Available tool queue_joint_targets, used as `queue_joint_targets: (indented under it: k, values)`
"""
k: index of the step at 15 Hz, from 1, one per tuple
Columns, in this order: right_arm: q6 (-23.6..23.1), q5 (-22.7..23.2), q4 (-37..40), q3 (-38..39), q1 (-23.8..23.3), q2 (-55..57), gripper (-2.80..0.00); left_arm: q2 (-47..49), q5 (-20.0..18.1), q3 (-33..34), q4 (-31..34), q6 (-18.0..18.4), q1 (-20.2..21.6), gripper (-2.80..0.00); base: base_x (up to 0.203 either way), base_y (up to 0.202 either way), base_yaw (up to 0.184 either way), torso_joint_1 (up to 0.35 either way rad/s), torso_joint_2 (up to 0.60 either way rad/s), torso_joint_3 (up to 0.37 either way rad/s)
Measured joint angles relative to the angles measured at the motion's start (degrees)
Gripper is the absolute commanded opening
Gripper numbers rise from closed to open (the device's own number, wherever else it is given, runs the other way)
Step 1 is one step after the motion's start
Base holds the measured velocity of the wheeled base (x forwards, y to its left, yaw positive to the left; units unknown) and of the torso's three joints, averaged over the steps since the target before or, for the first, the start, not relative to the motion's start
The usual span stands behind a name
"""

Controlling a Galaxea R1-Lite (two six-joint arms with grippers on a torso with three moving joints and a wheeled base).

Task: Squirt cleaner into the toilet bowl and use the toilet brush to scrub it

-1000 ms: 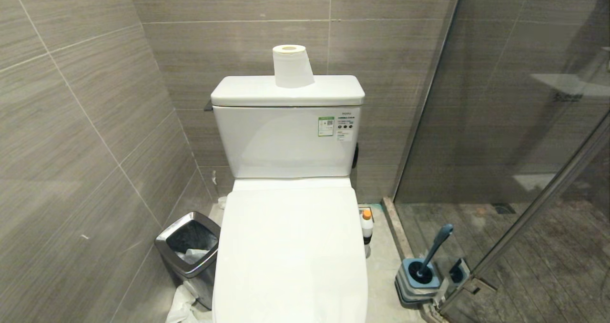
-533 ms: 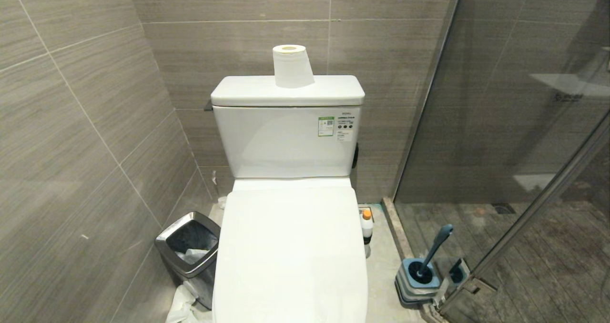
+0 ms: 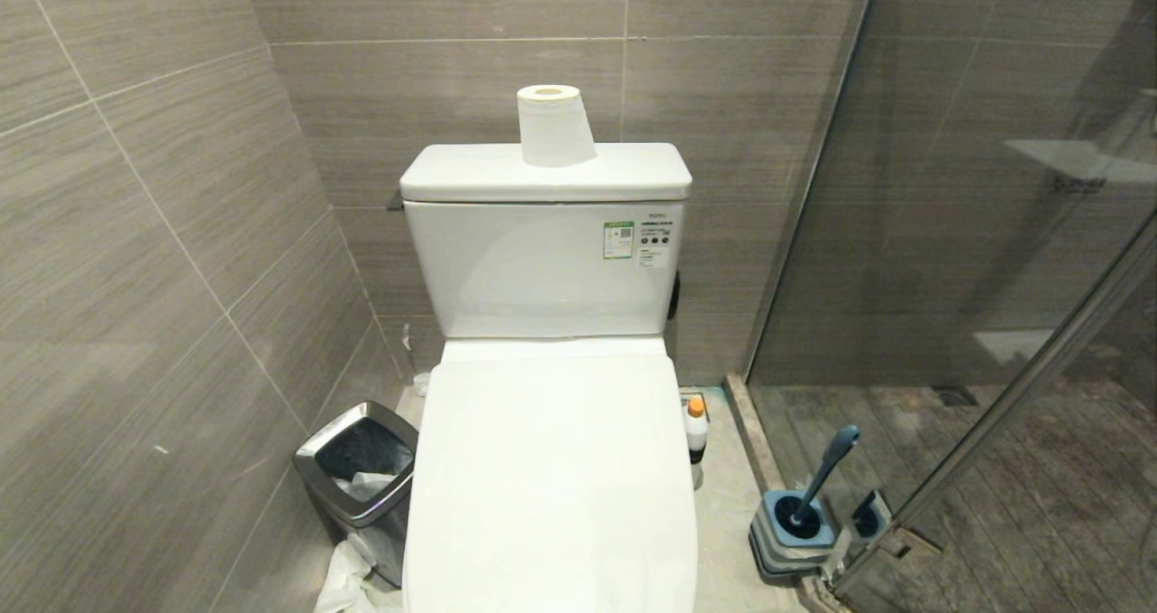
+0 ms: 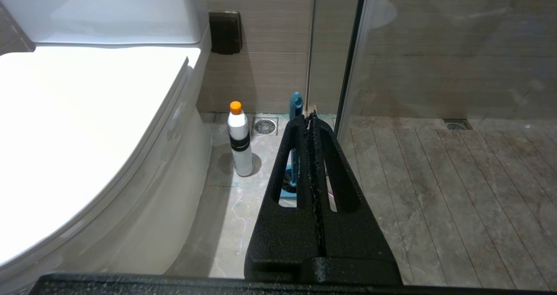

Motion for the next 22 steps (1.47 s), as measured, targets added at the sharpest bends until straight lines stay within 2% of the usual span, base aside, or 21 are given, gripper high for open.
queue_joint_targets:
  k: [22]
  values:
    - [0.02,-0.04,0.02,0.00,0.00,0.00,-2.80,0.00,0.33,0.00,-0.12,-0.11,-0.04,-2.80,0.000,0.000,0.000,0.000,0.00,0.000]
